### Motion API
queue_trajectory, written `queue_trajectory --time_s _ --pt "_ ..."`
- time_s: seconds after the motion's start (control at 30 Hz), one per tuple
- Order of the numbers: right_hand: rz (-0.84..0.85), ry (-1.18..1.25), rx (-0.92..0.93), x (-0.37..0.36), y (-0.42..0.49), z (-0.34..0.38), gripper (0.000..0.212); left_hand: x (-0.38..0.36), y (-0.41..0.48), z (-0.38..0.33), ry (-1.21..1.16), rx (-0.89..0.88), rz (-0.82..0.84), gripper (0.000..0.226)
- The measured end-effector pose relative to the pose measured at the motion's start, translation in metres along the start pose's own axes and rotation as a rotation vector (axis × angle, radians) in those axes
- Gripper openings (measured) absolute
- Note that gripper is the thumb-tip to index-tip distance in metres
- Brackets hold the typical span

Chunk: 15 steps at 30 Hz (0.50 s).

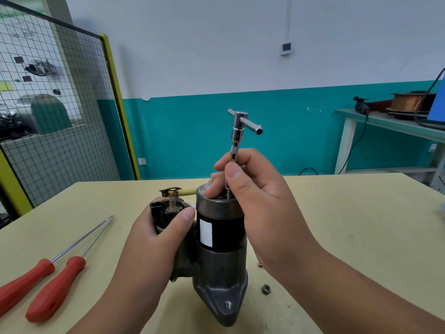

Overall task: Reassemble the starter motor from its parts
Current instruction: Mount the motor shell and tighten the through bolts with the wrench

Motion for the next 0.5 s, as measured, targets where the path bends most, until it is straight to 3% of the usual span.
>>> queue_trajectory --time_s 0.5 --pt "0.002 0.022 -0.003 0.0005 0.002 0.0012 0.013 0.0002 -0.0003 0.0018 0.009 0.017 -0.012 0.051"
Point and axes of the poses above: each hand's wrist, its own y-axis towards the middle knuckle, its own x-axis out of the back of the hand, z = x × y, the point moved 9 cm from there along y, towards the middle knuckle, and after that the axes turned 6 degrees about x, right-handed, at the moved point
